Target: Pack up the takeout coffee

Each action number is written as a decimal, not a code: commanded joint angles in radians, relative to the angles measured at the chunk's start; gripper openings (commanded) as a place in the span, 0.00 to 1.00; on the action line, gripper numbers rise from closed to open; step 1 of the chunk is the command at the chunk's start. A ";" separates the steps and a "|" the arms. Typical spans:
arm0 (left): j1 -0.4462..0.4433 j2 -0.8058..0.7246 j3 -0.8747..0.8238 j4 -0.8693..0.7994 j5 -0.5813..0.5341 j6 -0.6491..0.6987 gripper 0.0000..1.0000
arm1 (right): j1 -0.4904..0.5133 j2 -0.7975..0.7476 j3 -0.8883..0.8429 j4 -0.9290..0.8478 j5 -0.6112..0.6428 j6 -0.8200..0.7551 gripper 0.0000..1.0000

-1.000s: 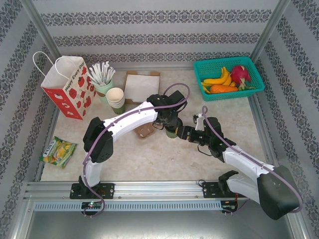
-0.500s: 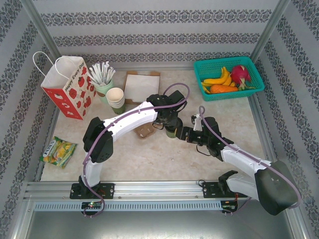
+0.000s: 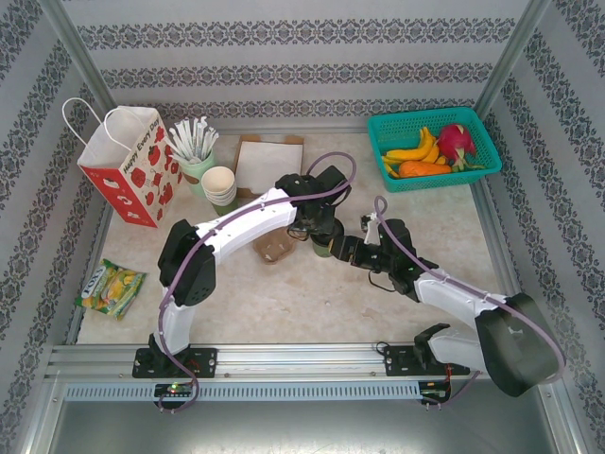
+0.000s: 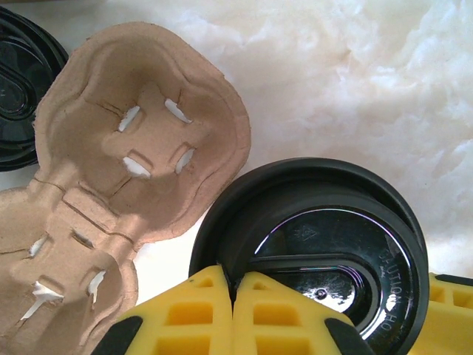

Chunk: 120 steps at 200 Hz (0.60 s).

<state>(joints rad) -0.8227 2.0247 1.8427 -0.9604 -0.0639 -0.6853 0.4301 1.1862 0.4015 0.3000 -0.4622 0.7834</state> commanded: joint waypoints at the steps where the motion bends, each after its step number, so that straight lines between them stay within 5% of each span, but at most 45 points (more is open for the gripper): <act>1: -0.024 0.062 -0.004 -0.088 0.064 -0.003 0.00 | 0.012 -0.021 0.034 -0.065 0.000 -0.012 0.56; 78: -0.024 0.054 -0.017 -0.081 0.062 -0.002 0.00 | 0.026 0.076 0.090 -0.019 -0.063 -0.058 0.59; 120: -0.024 0.052 -0.029 -0.063 0.084 0.006 0.00 | 0.036 0.113 0.068 -0.081 0.057 -0.063 0.59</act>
<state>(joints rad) -0.8234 2.0270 1.8462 -0.9672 -0.0807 -0.6861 0.4435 1.2453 0.4782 0.2543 -0.4862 0.7403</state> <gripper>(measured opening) 0.049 0.594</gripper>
